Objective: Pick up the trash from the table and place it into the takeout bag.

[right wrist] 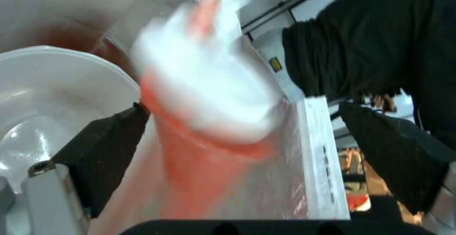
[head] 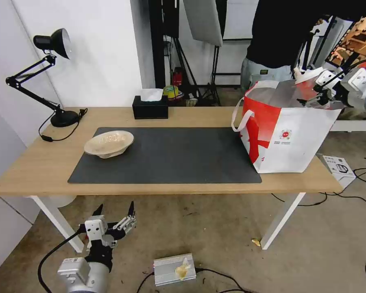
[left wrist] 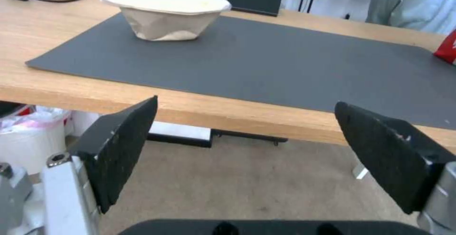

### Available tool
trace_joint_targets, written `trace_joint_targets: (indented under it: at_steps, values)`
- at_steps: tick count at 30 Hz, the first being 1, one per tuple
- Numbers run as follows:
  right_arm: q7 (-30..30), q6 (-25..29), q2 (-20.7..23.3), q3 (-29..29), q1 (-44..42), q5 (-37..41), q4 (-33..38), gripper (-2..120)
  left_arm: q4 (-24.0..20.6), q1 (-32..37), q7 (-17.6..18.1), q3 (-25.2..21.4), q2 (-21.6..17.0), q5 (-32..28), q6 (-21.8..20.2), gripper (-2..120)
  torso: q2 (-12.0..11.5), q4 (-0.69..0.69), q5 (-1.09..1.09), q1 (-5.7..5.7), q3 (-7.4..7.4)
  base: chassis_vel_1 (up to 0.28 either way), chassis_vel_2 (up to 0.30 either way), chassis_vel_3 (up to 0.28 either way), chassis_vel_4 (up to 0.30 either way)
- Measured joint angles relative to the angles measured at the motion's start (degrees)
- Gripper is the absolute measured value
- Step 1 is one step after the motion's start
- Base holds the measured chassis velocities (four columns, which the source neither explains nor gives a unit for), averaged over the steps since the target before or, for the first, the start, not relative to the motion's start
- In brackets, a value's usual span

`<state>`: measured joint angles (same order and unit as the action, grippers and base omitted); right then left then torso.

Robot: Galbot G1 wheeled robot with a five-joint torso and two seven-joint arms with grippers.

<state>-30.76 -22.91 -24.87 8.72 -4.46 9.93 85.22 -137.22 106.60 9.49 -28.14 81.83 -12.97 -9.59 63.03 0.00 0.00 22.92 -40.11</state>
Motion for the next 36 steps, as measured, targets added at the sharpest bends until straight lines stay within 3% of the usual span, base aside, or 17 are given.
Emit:
trace_joint_targets:
  at_steps: [8,36]
  values:
    - [-2.4,2.5,-0.6,1.3,1.8,-1.1,-1.4,100,0.2,-0.2,0.0,0.1,0.0,-0.1,0.0,100,0.0,0.0,0.0,0.0,0.0,0.0,0.0,0.0,0.0]
    - [-1.5,2.0,-0.8,0.6,0.7,-1.4,-1.2,100,0.7,-1.5,0.1,-0.1,-1.2,-1.6,-0.2,100,0.0,0.0,0.0,0.0,0.0,0.0,0.0,0.0,0.0]
